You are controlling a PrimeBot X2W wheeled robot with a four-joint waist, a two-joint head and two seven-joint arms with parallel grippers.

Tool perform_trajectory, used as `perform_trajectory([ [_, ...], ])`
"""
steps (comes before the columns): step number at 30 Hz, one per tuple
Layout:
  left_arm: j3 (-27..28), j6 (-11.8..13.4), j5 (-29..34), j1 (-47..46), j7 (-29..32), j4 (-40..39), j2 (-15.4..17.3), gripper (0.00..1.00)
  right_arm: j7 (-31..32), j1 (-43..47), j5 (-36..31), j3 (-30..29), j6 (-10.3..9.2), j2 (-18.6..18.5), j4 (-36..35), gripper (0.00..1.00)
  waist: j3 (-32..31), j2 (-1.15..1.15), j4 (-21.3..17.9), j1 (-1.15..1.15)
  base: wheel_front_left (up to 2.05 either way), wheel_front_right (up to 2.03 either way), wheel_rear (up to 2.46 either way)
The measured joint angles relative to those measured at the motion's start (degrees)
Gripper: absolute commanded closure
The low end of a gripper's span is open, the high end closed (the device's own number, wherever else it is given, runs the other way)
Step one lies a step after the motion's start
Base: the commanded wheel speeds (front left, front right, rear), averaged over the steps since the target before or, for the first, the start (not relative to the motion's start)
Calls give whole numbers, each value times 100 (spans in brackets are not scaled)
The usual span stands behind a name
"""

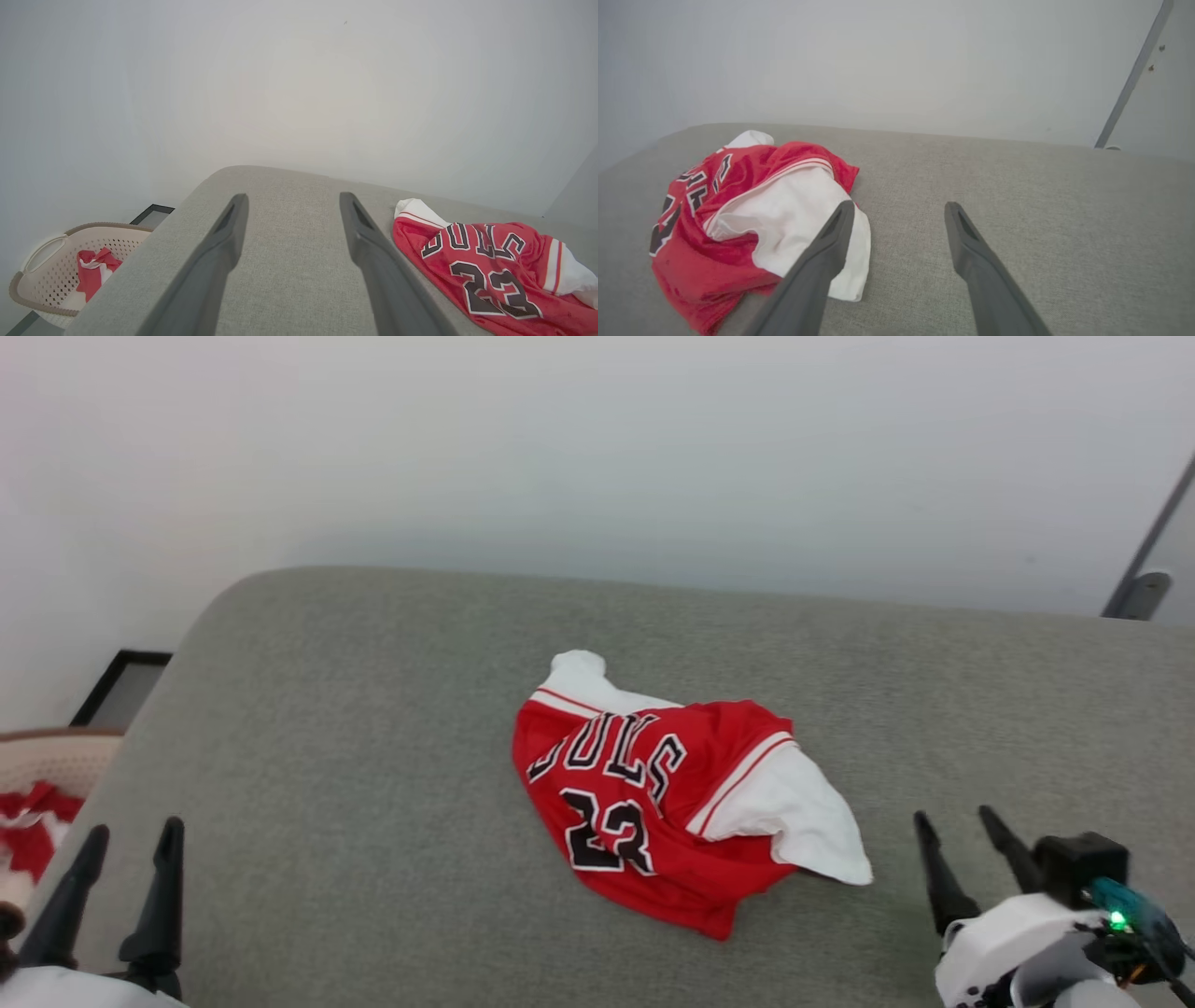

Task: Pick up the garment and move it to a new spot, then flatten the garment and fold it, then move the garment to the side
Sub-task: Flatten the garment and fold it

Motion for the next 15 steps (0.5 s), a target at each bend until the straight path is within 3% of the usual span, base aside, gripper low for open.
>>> perform_trajectory([
  [15,-333,-104,36,-344,5,41,-342,0,1685,-750,92,234,0,-162,1055,0,528,0,610,0,0,0,0],
])
